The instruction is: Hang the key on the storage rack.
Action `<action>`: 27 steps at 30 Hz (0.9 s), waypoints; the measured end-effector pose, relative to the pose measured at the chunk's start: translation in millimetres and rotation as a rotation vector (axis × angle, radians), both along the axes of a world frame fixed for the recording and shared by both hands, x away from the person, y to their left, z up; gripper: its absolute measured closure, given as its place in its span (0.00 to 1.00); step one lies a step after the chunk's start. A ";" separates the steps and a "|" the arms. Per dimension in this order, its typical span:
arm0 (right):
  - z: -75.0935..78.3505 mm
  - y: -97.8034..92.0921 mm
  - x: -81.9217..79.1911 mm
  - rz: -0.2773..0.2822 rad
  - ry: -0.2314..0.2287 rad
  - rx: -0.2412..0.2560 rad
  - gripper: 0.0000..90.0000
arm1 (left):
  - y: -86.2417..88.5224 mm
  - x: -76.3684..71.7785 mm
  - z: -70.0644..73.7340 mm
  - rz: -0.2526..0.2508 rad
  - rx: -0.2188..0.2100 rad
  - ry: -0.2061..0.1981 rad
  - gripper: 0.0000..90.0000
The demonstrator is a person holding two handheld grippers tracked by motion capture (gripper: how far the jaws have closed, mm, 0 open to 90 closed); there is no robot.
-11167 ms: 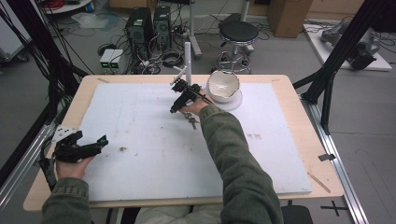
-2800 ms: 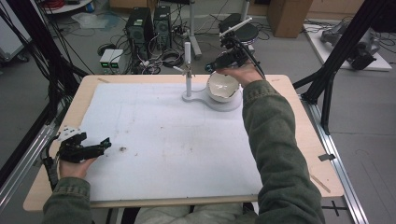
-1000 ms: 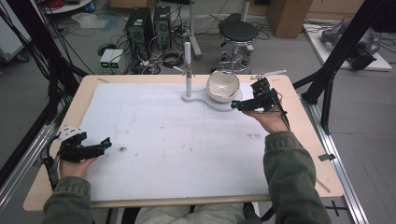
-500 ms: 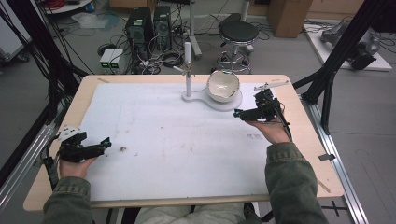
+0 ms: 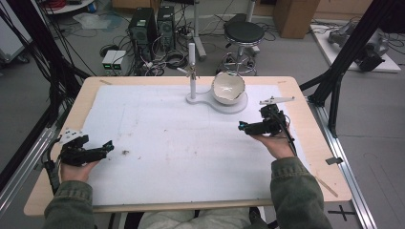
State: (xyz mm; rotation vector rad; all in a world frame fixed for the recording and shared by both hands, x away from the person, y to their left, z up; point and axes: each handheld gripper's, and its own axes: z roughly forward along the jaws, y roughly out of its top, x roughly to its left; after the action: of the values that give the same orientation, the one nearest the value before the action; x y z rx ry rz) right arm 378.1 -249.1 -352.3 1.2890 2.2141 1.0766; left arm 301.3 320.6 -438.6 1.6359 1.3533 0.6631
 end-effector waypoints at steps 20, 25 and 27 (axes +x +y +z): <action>-37.4 -14.2 -26.1 -0.064 -0.066 0.029 0.01 | -0.4 -0.7 0.2 -0.006 0.001 0.002 0.02; -44.4 -19.9 -30.4 -0.053 -0.065 0.090 0.01 | -0.6 -0.9 0.3 -0.007 0.000 0.002 0.02; -47.0 -21.1 -33.3 -0.045 -0.071 0.097 0.01 | -0.6 -0.8 0.2 -0.007 0.000 0.002 0.02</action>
State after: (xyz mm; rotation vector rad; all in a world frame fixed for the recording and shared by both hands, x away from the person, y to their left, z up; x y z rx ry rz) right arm 344.8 -270.2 -399.3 1.3125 2.0947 1.2076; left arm 300.5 320.0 -438.3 1.6407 1.3481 0.6571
